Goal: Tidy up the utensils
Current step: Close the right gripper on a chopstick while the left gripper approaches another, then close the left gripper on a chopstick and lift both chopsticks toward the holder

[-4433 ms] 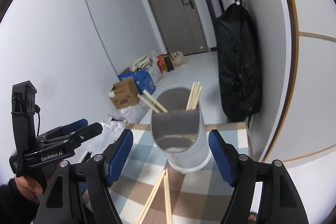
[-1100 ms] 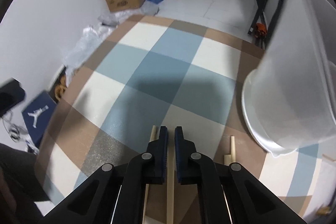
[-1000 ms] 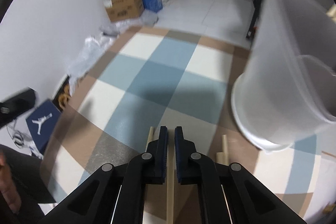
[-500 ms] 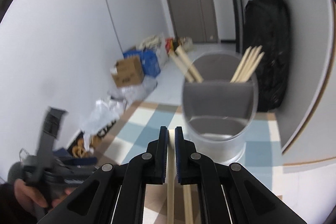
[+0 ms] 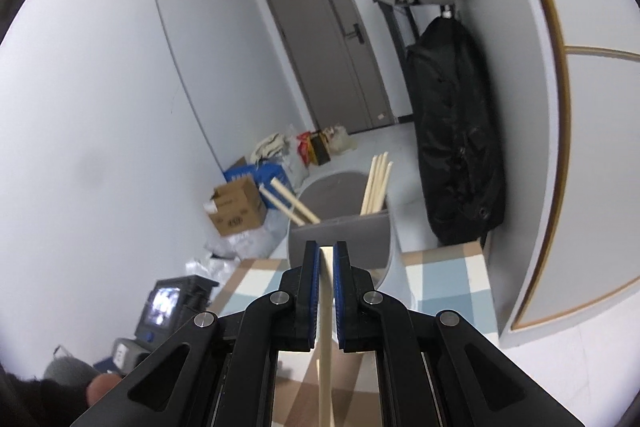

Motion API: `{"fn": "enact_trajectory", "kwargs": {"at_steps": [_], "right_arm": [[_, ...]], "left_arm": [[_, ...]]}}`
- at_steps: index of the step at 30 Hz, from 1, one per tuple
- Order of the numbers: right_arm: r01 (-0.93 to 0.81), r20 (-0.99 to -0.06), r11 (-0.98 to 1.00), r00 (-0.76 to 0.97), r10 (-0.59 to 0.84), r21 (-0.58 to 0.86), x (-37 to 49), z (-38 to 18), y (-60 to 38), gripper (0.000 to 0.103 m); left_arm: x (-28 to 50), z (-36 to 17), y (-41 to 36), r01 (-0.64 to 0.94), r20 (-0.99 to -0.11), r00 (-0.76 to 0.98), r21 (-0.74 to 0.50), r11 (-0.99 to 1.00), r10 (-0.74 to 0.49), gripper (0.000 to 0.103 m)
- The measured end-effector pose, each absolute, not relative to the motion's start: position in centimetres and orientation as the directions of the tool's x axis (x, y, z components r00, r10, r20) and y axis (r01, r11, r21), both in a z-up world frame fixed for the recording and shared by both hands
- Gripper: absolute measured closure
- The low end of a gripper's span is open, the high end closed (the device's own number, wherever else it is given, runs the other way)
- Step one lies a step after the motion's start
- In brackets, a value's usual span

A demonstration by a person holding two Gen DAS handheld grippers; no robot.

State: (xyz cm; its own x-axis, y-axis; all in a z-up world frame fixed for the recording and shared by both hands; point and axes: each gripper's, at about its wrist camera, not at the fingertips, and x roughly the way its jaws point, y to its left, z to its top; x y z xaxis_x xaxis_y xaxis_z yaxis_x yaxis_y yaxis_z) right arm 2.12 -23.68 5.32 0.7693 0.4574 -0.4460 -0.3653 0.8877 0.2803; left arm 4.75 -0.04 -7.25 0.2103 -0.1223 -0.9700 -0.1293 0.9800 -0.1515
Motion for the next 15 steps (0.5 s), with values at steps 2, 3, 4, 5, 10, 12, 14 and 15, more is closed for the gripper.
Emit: {"fn": "enact_trajectory", "kwargs": {"at_steps": [2, 3, 4, 5, 10, 12, 14, 15], "right_arm": [[-0.366, -0.430, 0.887, 0.778, 0.458, 0.281, 1.9, 5.7, -24.0, 0.097], [-0.366, -0.428, 0.887, 0.779, 0.458, 0.283, 1.9, 5.7, -24.1, 0.097], [-0.364, -0.426, 0.887, 0.781, 0.457, 0.284, 1.9, 5.7, -24.2, 0.097], [-0.364, -0.425, 0.887, 0.781, 0.457, 0.285, 1.8, 5.7, -24.2, 0.097], [-0.351, -0.418, 0.888, 0.788, 0.451, 0.296, 1.6, 5.8, -24.8, 0.097], [-0.340, -0.416, 0.890, 0.793, 0.445, 0.305, 1.4, 5.9, -25.1, 0.097], [-0.333, -0.416, 0.891, 0.795, 0.440, 0.308, 1.2, 5.9, -25.2, 0.097], [-0.330, -0.416, 0.893, 0.797, 0.437, 0.305, 1.1, 5.9, -25.3, 0.097]], "left_arm": [[5.0, -7.2, -0.3, -0.137, -0.976, 0.198, -0.115, 0.984, -0.087, 0.079], [5.2, -7.2, -0.4, -0.140, -0.978, 0.194, -0.100, 0.985, -0.072, 0.095], [5.2, -7.3, -0.3, -0.146, -0.979, 0.187, -0.107, 0.983, -0.079, 0.098], [5.2, -7.2, -0.1, -0.160, -0.978, 0.189, -0.125, 0.979, -0.094, 0.100], [4.6, -6.9, 0.3, -0.178, -0.962, 0.247, -0.166, 0.970, -0.119, 0.102], [4.5, -6.1, 0.5, -0.189, -0.949, 0.294, -0.176, 0.966, -0.116, 0.103], [4.5, -5.2, 0.6, -0.198, -0.932, 0.339, -0.204, 0.959, -0.128, 0.103], [4.2, -4.7, 0.8, -0.200, -0.924, 0.359, -0.210, 0.957, -0.128, 0.103]]}}
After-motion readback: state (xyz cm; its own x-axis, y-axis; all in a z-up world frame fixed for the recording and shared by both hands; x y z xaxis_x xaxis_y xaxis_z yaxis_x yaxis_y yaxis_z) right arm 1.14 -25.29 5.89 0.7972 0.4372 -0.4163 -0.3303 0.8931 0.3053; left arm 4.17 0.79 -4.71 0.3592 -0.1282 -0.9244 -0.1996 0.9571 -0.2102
